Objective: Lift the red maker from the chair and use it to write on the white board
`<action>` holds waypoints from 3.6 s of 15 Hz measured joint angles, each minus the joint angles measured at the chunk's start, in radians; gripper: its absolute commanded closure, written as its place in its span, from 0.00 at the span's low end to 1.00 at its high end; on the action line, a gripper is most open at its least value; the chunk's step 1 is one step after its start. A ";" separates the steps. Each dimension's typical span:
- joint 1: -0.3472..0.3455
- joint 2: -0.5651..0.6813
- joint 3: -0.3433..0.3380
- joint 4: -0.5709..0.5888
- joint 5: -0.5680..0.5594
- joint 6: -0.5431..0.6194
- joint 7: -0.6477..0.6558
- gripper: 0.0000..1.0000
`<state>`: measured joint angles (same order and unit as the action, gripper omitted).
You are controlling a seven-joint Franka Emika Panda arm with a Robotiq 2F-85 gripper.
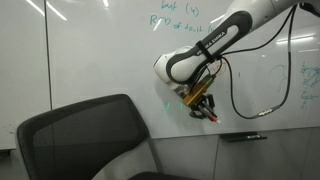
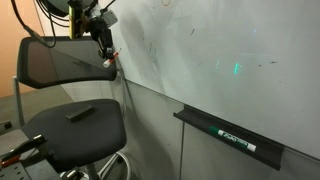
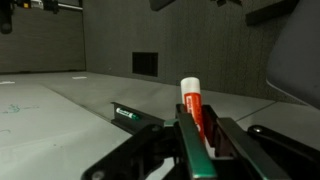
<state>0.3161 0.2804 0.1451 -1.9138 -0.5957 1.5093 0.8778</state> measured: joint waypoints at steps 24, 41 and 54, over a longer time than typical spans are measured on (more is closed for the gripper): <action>-0.076 0.479 0.076 0.035 0.555 0.524 -0.868 0.95; -0.081 0.575 0.060 0.123 0.560 0.512 -0.981 0.54; -0.081 0.575 0.060 0.125 0.560 0.510 -0.982 0.54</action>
<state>0.2351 0.8557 0.2046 -1.7893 -0.0357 2.0189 -0.1039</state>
